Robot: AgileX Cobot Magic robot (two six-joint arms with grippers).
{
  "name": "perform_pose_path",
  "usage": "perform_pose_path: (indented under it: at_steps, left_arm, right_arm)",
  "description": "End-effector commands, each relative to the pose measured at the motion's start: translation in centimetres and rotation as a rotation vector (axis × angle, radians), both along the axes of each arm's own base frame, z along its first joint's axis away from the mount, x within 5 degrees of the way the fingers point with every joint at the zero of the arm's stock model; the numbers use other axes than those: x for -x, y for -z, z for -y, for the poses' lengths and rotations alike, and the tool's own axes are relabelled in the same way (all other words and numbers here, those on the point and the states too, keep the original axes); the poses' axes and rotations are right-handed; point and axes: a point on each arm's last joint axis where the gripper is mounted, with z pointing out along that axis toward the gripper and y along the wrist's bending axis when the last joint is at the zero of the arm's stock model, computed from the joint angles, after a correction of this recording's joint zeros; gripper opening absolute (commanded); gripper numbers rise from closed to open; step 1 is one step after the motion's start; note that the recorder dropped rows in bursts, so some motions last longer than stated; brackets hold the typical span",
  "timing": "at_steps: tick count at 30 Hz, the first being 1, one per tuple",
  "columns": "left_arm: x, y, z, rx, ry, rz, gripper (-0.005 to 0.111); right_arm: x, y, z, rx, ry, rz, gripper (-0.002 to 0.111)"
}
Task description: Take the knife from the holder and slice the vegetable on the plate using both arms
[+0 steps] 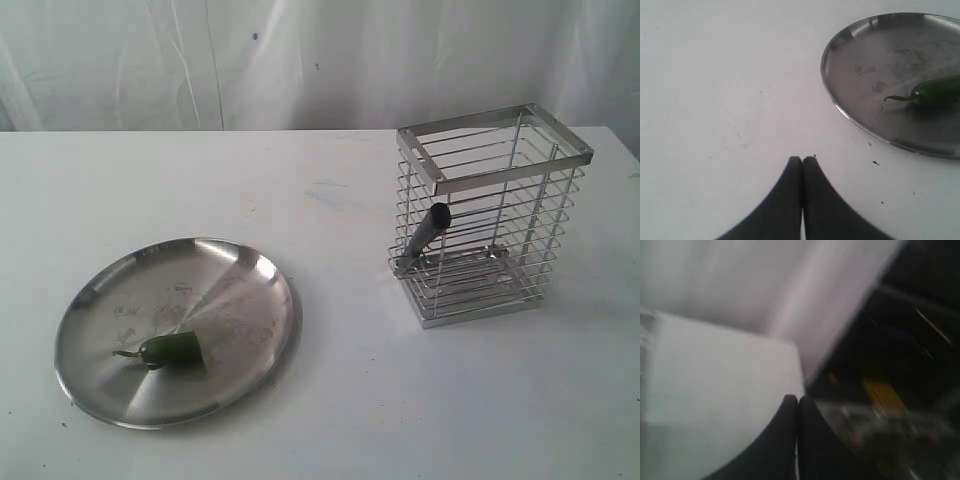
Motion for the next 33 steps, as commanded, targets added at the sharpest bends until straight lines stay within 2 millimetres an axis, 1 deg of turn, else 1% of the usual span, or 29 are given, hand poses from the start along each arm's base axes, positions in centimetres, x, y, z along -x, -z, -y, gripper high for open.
perform_pose_path:
  at_steps: [1, 2, 3, 6, 7, 8, 10, 12, 16, 20, 22, 24, 27, 30, 33]
  left_arm:
    - [0.0, 0.1, 0.0, 0.009, 0.0, -0.004, 0.0]
    - [0.0, 0.1, 0.0, 0.009, 0.0, -0.004, 0.0]
    - [0.0, 0.1, 0.0, 0.009, 0.0, -0.004, 0.0]
    - [0.0, 0.1, 0.0, 0.009, 0.0, -0.004, 0.0]
    - [0.0, 0.1, 0.0, 0.009, 0.0, -0.004, 0.0]
    - [0.0, 0.1, 0.0, 0.009, 0.0, -0.004, 0.0]
    - [0.0, 0.1, 0.0, 0.009, 0.0, -0.004, 0.0]
    - [0.0, 0.1, 0.0, 0.009, 0.0, -0.004, 0.0]
    - [0.0, 0.1, 0.0, 0.009, 0.0, -0.004, 0.0]
    - [0.0, 0.1, 0.0, 0.009, 0.0, -0.004, 0.0]
    - [0.0, 0.1, 0.0, 0.009, 0.0, -0.004, 0.0]
    - [0.0, 0.1, 0.0, 0.009, 0.0, -0.004, 0.0]
    - [0.0, 0.1, 0.0, 0.009, 0.0, -0.004, 0.0]
    - [0.0, 0.1, 0.0, 0.009, 0.0, -0.004, 0.0]
    - [0.0, 0.1, 0.0, 0.009, 0.0, -0.004, 0.0]
  right_arm:
    - [1.6, 3.0, 3.3, -0.124, 0.496, -0.301, 0.0]
    - [1.9, 3.4, 3.0, -0.152, 0.491, -0.377, 0.0]
    - [2.0, 3.8, 2.6, -0.158, 0.443, -0.46, 0.0]
    - [2.3, 4.4, 0.7, -0.107, 0.169, -0.702, 0.0]
    - [2.5, 4.5, -0.1, -0.115, 0.062, -0.768, 0.0]
    - [2.6, 4.4, -1.0, -0.16, -0.021, -0.801, 0.0]
    - [2.7, 3.6, -2.3, -0.252, -0.115, -0.826, 0.0]
    - [2.8, 2.9, -3.2, -0.296, -0.171, -0.836, 0.0]
    - [3.0, 0.9, -4.5, -0.252, -0.271, -0.843, 0.0]
    - [3.6, -1.1, -6.6, -0.257, -0.407, -0.849, 0.0]
    - [3.8, -1.7, -7.6, -0.28, -0.457, -0.853, 0.0]
    - [3.8, -1.8, -8.7, -0.286, -0.503, -0.871, 0.0]
    - [2.9, -1.4, -10.6, -0.278, -0.559, -0.92, 0.0]
    - [1.2, -0.7, -13.1, -0.263, -0.598, -0.973, 0.0]
    - [-0.5, -1.1, -15.0, -0.29, -0.606, -0.94, 0.0]
